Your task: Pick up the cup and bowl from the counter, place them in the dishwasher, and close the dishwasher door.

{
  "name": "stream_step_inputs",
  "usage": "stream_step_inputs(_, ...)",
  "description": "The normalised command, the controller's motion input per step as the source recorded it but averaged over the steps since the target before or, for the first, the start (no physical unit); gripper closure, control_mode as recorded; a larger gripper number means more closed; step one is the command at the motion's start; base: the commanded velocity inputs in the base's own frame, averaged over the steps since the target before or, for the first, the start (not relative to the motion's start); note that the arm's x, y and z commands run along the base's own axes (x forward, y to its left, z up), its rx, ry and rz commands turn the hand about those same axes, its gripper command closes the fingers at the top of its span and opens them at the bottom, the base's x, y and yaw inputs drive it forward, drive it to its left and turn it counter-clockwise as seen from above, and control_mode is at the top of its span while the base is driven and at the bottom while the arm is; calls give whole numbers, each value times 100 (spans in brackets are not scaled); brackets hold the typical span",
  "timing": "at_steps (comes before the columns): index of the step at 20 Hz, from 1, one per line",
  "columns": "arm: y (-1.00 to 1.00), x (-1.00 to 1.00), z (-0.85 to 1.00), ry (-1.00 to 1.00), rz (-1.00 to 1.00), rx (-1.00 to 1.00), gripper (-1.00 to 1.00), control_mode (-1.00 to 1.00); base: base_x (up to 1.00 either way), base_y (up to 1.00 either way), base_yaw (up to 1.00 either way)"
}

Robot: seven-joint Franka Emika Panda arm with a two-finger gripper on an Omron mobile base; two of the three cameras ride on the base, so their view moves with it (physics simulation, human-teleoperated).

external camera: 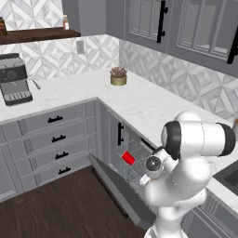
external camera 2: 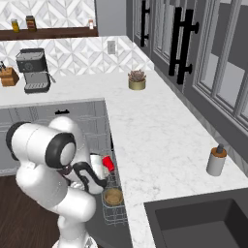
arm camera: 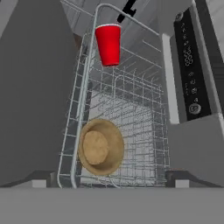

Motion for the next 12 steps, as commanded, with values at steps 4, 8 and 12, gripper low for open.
stream_step_inputs(4, 26, -23, 100, 0, 0, 0, -100, -100, 0, 0, 0)
stream_step_inputs(8, 31, -13, 100, 1, 0, 0, -100, -100, 0, 0, 0)
stream_step_inputs(12, 45, 0, 100, 11, -6, 0, -100, -100, 0, 0, 0)
